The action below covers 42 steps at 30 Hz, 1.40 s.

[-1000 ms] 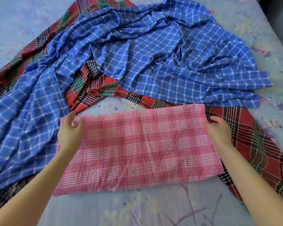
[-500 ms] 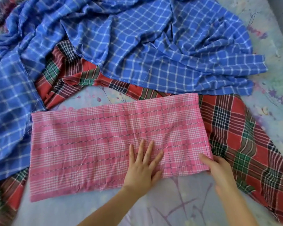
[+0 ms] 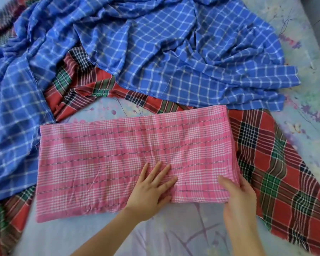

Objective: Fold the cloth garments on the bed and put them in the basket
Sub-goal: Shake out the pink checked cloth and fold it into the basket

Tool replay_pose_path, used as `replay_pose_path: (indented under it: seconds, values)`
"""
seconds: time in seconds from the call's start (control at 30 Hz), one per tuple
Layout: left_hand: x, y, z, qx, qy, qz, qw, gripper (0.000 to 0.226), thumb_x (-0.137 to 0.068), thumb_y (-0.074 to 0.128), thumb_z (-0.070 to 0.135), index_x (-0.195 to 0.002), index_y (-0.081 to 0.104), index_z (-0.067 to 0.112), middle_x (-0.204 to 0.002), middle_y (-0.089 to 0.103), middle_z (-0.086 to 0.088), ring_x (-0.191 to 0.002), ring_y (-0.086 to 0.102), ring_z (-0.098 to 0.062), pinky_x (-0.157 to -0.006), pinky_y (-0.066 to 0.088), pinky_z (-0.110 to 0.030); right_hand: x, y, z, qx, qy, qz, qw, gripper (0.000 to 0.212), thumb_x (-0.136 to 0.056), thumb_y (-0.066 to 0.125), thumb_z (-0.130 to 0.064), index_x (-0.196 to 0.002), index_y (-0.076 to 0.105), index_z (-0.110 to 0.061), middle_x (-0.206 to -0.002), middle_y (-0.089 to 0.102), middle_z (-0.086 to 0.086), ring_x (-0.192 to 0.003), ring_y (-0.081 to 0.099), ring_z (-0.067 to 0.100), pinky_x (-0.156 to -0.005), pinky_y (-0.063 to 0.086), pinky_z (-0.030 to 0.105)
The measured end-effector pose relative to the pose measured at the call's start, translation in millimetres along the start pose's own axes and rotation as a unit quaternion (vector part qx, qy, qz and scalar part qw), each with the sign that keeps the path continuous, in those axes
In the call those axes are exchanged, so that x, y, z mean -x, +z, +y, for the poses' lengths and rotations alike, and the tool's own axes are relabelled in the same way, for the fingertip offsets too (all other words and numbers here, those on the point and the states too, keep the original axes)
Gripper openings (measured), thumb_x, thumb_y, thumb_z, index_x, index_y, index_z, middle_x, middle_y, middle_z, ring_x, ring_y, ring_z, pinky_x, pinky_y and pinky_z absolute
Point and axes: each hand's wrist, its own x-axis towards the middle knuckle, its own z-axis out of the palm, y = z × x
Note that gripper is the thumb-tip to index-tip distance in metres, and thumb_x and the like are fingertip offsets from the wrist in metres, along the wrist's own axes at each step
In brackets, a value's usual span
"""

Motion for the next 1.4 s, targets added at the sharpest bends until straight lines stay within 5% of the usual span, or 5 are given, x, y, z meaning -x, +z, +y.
replay_pose_path:
  seconds: [0.27,0.5,0.83,1.1,1.4]
  values:
    - [2.4,-103.9,-60.2,0.675,-0.362,0.169,0.62,0.058,-0.088,0.034,0.066,-0.125,0.053,0.026,-0.117,0.066,-0.004,-0.101,0.064,-0.02,-0.087,0.049,-0.037,62.0,96.0,77.6,0.547,-0.442,-0.181,0.688,0.061,-0.036,0.075,-0.002,-0.096,0.066,-0.011,-0.085,0.058,0.0,-0.071,0.055,0.019,-0.063,0.042,0.025]
    - [-21.6,-118.0,-65.5,0.52,-0.381,0.207,0.736,0.102,-0.076,0.069,0.052,-0.149,0.004,0.022,-0.146,0.034,0.002,-0.122,0.041,-0.008,-0.102,0.036,-0.028,58.9,107.1,128.3,0.657,-0.373,-0.263,0.6,0.09,-0.023,0.085,-0.028,-0.11,0.065,-0.01,-0.084,0.06,-0.002,-0.07,0.057,0.018,-0.069,0.054,0.029]
    - [-46.9,-103.9,-108.5,0.361,-0.404,0.195,0.818,0.051,-0.092,0.056,0.035,-0.133,0.037,0.012,-0.098,0.061,-0.004,-0.085,0.061,-0.027,-0.069,0.05,-0.036,42.4,88.6,124.6,0.576,-0.456,-0.359,0.576,0.082,-0.052,0.07,-0.025,-0.129,0.049,-0.01,-0.097,0.056,-0.004,-0.085,0.053,0.012,-0.083,0.051,0.026]
    - [14.6,-53.6,-53.2,-0.061,-0.203,0.22,0.952,0.054,-0.093,0.043,0.029,-0.141,0.039,0.005,-0.147,0.036,-0.019,-0.138,0.031,-0.037,-0.115,0.021,-0.052,-9.3,59.9,76.2,0.484,-0.312,-0.063,0.815,0.04,-0.089,0.058,-0.034,-0.117,0.059,-0.006,-0.103,0.063,0.002,-0.098,0.057,0.02,-0.081,0.041,0.026]
    - [52.3,-26.2,-51.0,0.089,-0.201,0.177,0.959,0.049,-0.097,0.031,0.033,-0.134,0.05,0.009,-0.143,0.045,-0.007,-0.136,0.036,-0.022,-0.109,0.036,-0.044,24.3,96.4,39.6,0.289,-0.028,-0.311,0.905,0.048,-0.08,0.068,-0.01,-0.111,0.05,-0.041,-0.099,0.067,-0.016,-0.088,0.066,0.001,-0.066,0.05,0.017]
